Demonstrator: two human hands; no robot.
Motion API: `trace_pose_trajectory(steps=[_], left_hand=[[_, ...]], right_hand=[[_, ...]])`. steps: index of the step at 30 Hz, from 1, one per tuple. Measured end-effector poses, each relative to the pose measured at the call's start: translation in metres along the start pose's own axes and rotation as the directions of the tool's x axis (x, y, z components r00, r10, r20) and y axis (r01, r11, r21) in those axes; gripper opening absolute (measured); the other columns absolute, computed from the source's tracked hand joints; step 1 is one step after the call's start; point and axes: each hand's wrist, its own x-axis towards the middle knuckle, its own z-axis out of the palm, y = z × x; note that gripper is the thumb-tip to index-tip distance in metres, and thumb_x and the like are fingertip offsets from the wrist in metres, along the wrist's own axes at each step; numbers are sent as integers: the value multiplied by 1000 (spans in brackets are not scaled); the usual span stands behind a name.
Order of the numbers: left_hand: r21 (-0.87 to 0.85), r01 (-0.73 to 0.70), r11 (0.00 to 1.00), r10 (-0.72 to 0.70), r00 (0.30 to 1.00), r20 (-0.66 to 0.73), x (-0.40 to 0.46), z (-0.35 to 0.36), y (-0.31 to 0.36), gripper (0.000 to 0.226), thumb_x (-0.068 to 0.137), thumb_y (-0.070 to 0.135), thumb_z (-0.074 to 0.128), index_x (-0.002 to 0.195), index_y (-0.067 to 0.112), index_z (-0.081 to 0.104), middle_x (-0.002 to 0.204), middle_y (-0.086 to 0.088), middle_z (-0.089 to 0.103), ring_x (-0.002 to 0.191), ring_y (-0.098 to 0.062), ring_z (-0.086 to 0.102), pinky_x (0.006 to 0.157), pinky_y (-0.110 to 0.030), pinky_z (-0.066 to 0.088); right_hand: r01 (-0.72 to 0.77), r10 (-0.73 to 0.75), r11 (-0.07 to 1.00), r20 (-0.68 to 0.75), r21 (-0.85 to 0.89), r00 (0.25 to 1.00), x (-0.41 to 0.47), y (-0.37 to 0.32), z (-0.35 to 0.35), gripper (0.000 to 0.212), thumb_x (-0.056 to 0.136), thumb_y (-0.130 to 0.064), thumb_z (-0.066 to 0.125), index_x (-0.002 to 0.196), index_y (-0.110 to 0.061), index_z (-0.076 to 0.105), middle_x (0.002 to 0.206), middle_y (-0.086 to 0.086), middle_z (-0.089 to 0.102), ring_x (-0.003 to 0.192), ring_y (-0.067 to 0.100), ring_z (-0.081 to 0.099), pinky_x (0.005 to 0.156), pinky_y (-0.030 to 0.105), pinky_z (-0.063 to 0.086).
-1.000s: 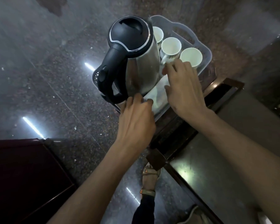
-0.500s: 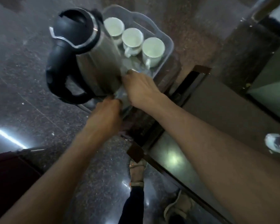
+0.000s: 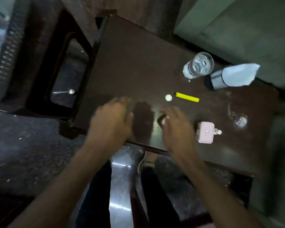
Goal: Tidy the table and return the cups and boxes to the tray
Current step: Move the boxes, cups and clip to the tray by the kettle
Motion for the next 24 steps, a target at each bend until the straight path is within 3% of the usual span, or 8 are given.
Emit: trace_pose_trajectory(steps=[3,7,9,11,14,18,21,24], left_hand=[[-4,-80,997,79,984,160,11,70,54,62,96,38,71,151,21,47,141,-9,58,123,-39,64,101,-50,54],[51,-126,991,112,968,225,18,144,107,96,90,43,76,165,20,22,160,-8,35,145,-35,44,109,-55,44],[120,-107,987,79,974,213,21,167,121,106,89,41,79,168,16,12,168,-9,24,153,-34,32,113,-60,41],[207,-59,976,28,989,148,25,182,130,111,86,39,82,168,11,12,167,-11,26,154,-33,30,112,-60,42],[280,45,959,-66,996,66,33,192,129,108,83,38,86,163,5,22,153,-12,41,144,-33,42,107,-57,46],[368,59,928,-62,998,-4,37,204,127,68,88,33,81,139,11,43,136,-10,50,127,-31,53,97,-47,49],[344,79,936,-83,997,-5,42,206,125,52,90,25,76,132,16,47,132,-9,51,124,-31,54,95,-45,49],[302,67,951,-70,998,-4,44,199,124,56,88,20,74,136,19,47,133,-6,51,124,-31,54,95,-44,48]], right_hand=[[-156,150,985,-83,-79,985,-21,88,-20,43,87,3,59,126,-12,66,127,11,63,118,38,57,100,44,44],[-252,234,961,-150,-114,961,-34,167,-31,47,86,7,55,130,-8,61,128,14,60,118,39,51,99,46,43],[-251,237,961,-123,-118,964,-34,195,-28,49,87,6,55,134,-9,58,130,12,60,120,39,51,101,43,40],[-220,212,971,-87,-97,973,-30,210,-22,56,84,6,59,139,-7,56,133,13,60,121,39,52,104,40,39],[-71,71,997,-15,-43,997,-15,202,-6,68,77,9,65,142,-5,55,142,14,59,124,38,53,109,41,42],[146,-147,989,83,21,986,8,181,19,77,73,8,65,147,-7,51,150,11,54,130,34,53,111,39,42],[176,-200,971,150,162,968,18,172,32,83,75,2,66,154,-7,43,154,12,49,136,35,52,113,45,44],[136,-185,951,160,277,970,22,163,36,82,80,4,63,157,-10,40,156,12,47,141,31,50,118,40,40]])
